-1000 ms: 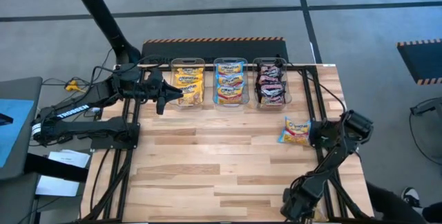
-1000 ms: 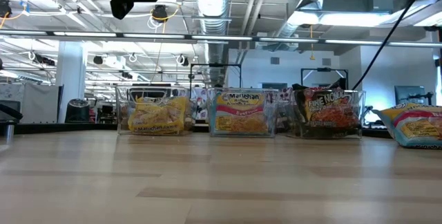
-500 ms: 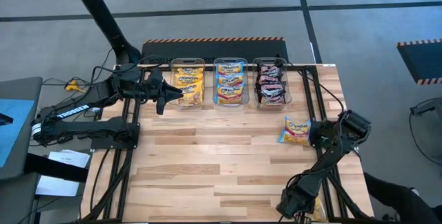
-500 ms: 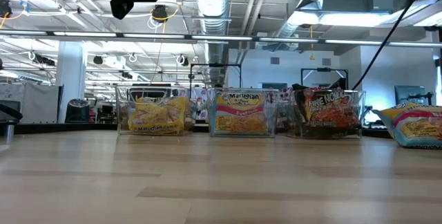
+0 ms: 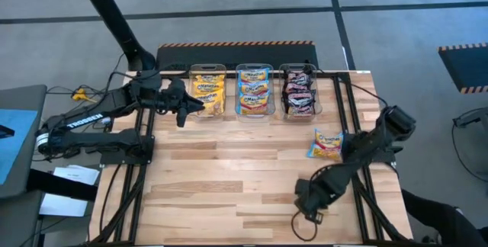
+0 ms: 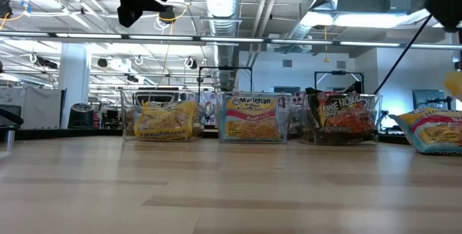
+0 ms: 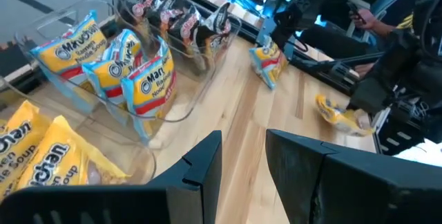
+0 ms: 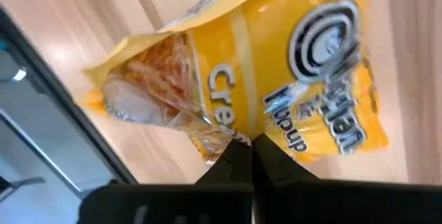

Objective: Sort Maruchan noodles
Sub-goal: Put the yellow noodle pack into the left transparent bin

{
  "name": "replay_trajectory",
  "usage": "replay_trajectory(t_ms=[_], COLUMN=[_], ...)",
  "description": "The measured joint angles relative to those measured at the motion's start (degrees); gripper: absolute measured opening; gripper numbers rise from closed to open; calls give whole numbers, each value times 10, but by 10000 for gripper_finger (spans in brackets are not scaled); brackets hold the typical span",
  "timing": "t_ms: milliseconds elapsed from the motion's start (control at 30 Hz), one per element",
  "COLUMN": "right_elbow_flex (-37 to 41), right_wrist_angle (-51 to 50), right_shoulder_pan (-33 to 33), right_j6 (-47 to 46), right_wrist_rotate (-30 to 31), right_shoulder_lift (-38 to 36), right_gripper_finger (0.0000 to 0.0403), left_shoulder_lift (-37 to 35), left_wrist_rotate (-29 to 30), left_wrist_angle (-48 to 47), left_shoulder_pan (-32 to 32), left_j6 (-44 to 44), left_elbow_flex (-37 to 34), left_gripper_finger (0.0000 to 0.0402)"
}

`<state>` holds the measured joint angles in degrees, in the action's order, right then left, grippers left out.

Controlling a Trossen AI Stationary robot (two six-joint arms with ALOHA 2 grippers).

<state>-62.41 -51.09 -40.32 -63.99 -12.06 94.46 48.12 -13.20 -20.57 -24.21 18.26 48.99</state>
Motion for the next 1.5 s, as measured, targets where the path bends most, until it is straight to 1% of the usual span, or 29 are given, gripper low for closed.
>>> replay_trajectory(t_ms=[167, 267, 433, 533, 667, 700, 800, 933, 1167, 1333, 1500], right_elbow_flex=[-1, -1, -2, -2, -2, -2, -7, -39, -128, -179, -209], right_wrist_angle=[3, 3, 3, 4, 6, 6, 2, -4, -15, -31, -35], right_shoulder_pan=[44, 70, 108, 128, 163, 172, 205, 251, 320, 360, 396], right_j6=[47, 77, 130, 163, 220, 234, 275, 345, 462, 527, 579], right_wrist_rotate=[25, 28, 39, 48, 49, 49, 64, 104, 176, 225, 261], right_shoulder_lift=[-26, -37, -51, -53, -53, -53, -53, -53, -51, -51, -51], right_gripper_finger=[3, 3, 3, 3, 3, 3, 3, 3, 3, 3, 3], left_shoulder_lift=[10, 15, 19, 18, 18, 18, 18, 18, 21, 36, 67], left_wrist_rotate=[-5, -5, -5, 2, 71, 79, 79, 73, 70, 71, 73], left_wrist_angle=[0, 7, 30, 61, 74, 72, 71, 70, 62, 71, 96], left_shoulder_pan=[0, 0, 0, 0, -1, -1, 0, 6, 19, 26, 38], left_j6=[-2, 0, 35, 59, 125, 146, 222, 310, 414, 446, 462], left_elbow_flex=[0, 0, 0, 0, 0, 0, 0, 0, 0, 0, 0], left_gripper_finger=[105, 115, 144, 165, 187, 188, 190, 190, 190, 190, 190])
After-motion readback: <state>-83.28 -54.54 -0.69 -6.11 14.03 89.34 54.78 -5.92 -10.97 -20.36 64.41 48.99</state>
